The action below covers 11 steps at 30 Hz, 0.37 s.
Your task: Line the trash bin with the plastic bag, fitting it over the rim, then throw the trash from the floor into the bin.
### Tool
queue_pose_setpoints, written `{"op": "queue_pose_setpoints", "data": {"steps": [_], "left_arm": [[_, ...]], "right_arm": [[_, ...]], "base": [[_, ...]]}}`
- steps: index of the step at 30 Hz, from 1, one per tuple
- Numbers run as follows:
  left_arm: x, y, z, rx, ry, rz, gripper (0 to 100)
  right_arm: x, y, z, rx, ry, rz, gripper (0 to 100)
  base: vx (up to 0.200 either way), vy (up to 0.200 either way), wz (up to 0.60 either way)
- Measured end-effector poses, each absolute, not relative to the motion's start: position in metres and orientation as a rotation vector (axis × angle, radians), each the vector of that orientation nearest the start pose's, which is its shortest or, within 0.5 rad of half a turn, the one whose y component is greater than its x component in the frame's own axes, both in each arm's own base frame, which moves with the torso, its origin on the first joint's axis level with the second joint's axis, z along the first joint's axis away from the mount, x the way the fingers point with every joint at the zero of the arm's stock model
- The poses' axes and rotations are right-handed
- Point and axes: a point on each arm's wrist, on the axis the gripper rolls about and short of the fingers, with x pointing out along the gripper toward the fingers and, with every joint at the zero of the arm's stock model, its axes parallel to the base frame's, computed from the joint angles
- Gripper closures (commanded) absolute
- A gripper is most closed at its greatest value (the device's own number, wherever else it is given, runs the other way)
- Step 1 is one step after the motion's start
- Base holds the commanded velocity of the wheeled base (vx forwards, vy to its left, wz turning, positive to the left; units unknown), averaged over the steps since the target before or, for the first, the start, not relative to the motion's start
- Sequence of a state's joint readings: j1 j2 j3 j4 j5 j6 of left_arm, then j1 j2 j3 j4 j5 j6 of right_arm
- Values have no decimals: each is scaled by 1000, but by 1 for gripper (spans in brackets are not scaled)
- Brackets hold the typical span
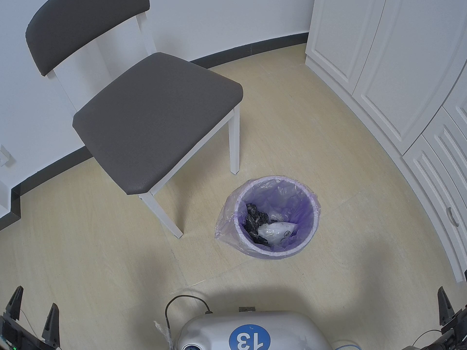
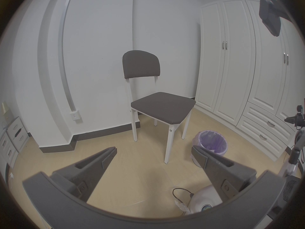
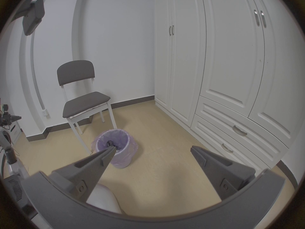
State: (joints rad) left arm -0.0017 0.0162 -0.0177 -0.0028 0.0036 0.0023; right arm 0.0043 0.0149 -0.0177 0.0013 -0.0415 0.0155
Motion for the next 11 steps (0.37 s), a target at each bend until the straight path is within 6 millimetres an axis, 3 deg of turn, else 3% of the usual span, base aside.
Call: {"op": "queue_pose_setpoints", "data": {"steps": [11], "left_arm": [[-23, 0, 81, 3, -4, 1, 0]], "right_arm": [[-23, -1, 81, 38, -6, -48, 0]], "base": [[0, 0, 0]]}}
